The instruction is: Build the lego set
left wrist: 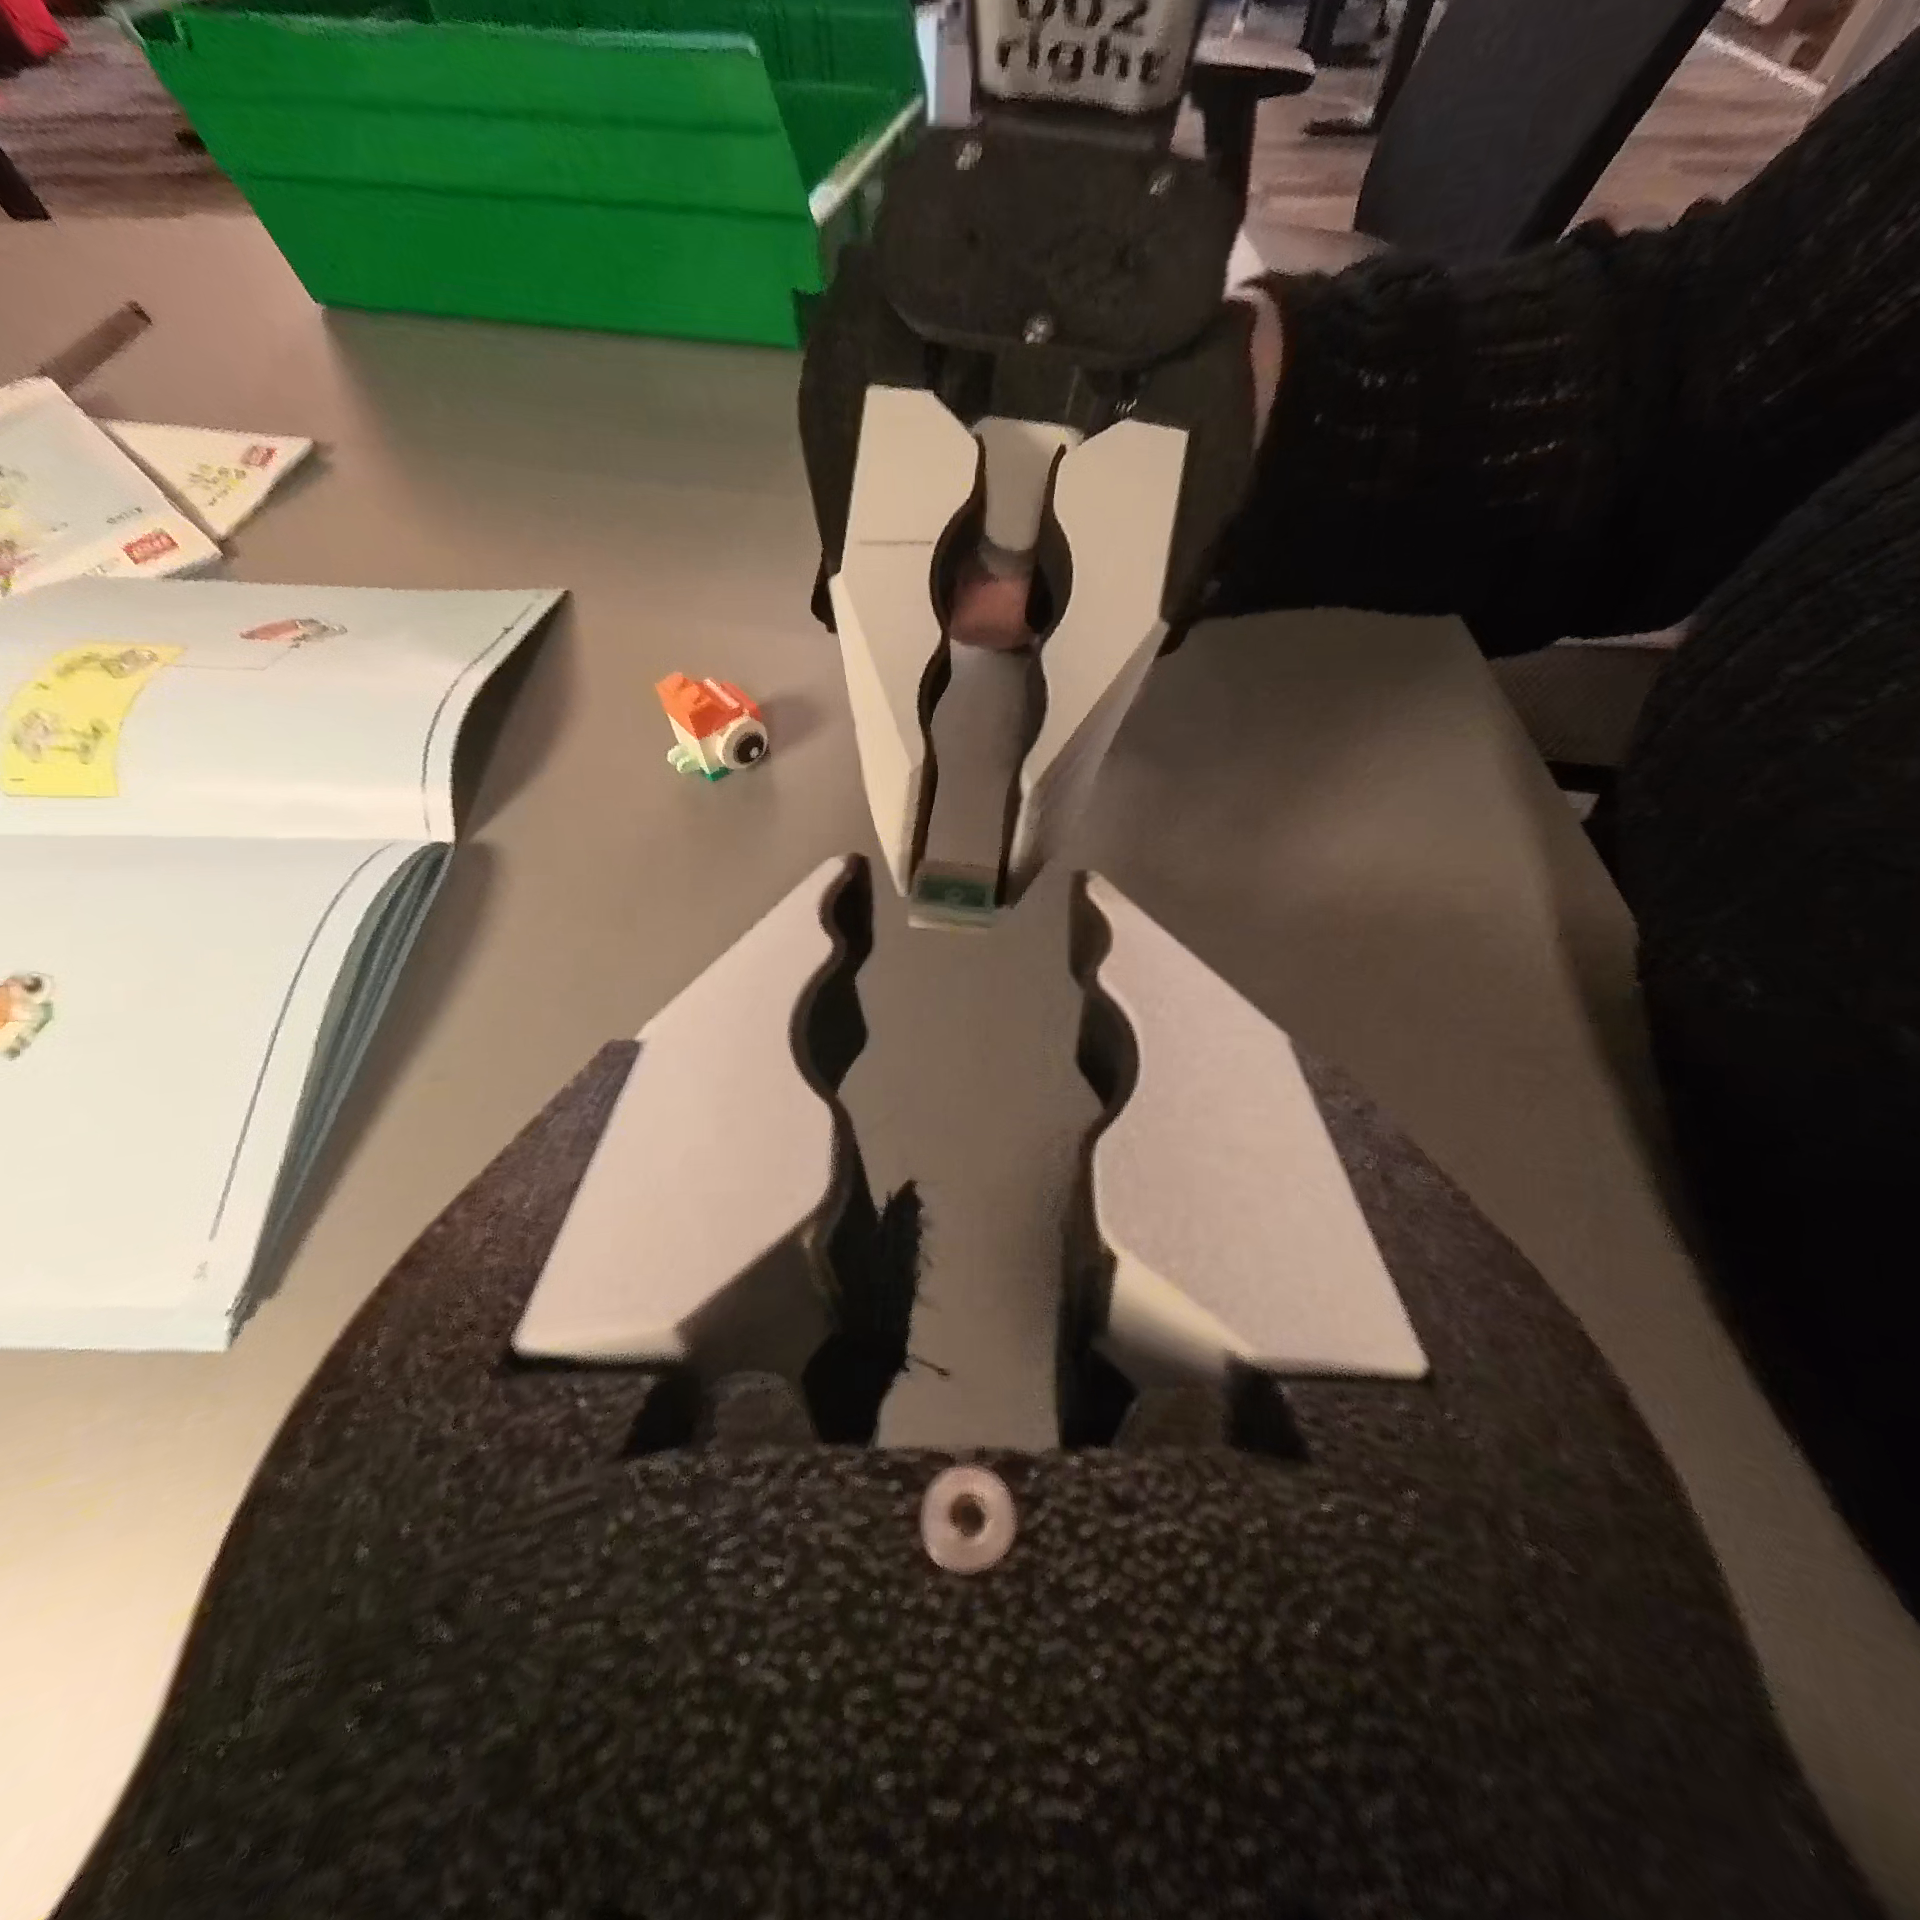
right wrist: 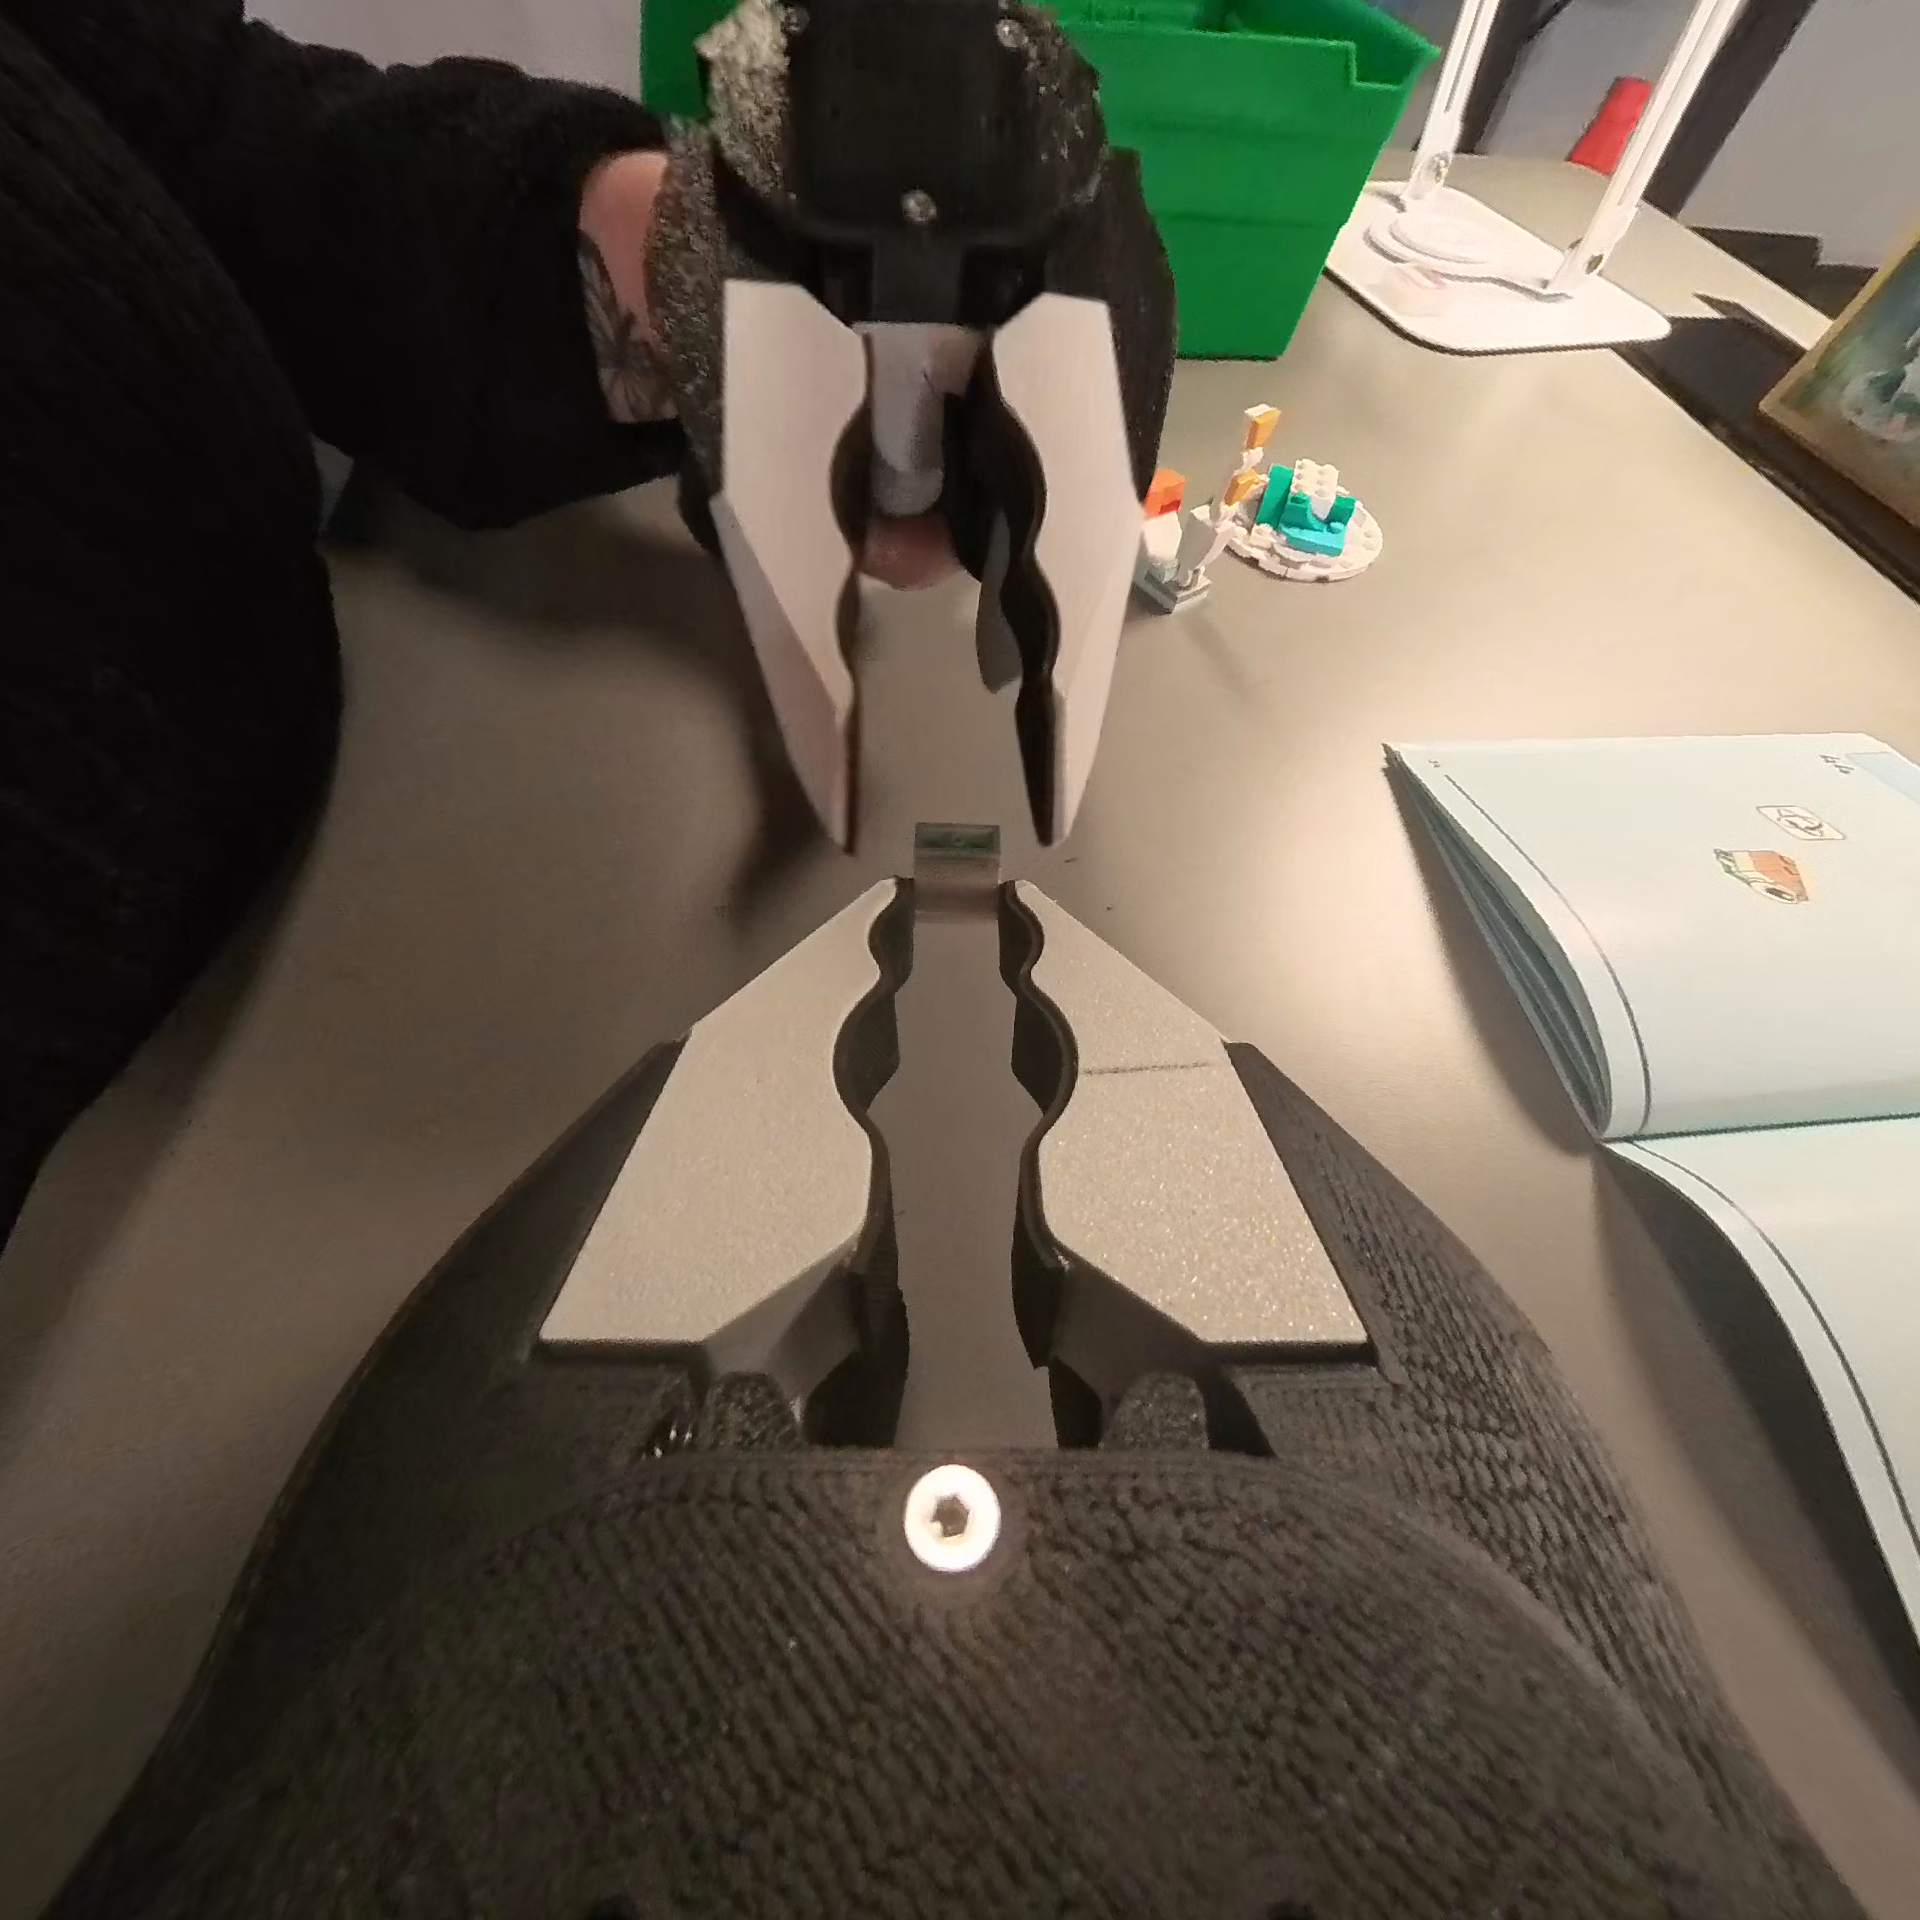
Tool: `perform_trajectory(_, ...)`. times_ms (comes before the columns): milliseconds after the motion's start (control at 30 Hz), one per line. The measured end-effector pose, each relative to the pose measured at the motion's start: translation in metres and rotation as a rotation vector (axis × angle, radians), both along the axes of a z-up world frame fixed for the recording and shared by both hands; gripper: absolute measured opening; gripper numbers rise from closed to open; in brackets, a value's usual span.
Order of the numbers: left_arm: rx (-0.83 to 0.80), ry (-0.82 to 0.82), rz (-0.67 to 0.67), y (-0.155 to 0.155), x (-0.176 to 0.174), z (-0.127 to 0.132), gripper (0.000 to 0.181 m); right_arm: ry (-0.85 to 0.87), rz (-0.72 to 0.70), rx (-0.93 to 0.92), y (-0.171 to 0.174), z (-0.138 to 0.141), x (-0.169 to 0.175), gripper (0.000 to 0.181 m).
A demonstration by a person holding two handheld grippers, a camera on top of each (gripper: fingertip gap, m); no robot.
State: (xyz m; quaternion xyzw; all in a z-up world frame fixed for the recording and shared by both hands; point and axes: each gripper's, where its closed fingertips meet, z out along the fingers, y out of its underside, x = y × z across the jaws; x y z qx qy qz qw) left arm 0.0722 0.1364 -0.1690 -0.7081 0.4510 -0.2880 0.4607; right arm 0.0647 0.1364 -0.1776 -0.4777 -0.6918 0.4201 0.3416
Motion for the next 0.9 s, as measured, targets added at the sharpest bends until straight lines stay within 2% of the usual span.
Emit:
perform_trajectory(67, 0.084, -0.009, -0.010, -0.002, 0.000, 0.008, 0.042, 0.012, -0.018, -0.032, 0.003, 0.003, 0.000, 0.014)
perform_trajectory(133, 0.288, 0.088, 0.029, 0.004, -0.009, 0.008, 0.051, 0.018, -0.037, -0.071, 0.007, 0.006, -0.001, 0.014)
perform_trajectory(267, 0.788, 0.407, 0.066, 0.011, -0.018, 0.006, 0.042, 0.031, -0.054, -0.131, 0.010, 0.010, 0.000, 0.014)
perform_trajectory(367, 1.029, 0.554, 0.047, 0.010, -0.012, 0.007, 0.041, 0.034, -0.055, -0.164, 0.010, 0.011, -0.001, 0.014)
perform_trajectory(467, 1.117, 0.617, 0.042, 0.011, -0.008, 0.005, 0.039, 0.038, -0.047, -0.179, 0.008, 0.012, -0.001, 0.014)
perform_trajectory(667, 1.151, 0.650, 0.050, 0.015, -0.006, 0.003, 0.030, 0.034, -0.034, -0.185, 0.005, 0.012, -0.001, 0.014)
perform_trajectory(900, 1.207, 0.667, 0.093, 0.019, -0.005, 0.006, 0.007, 0.029, -0.043, -0.207, 0.007, 0.012, -0.001, 0.014)
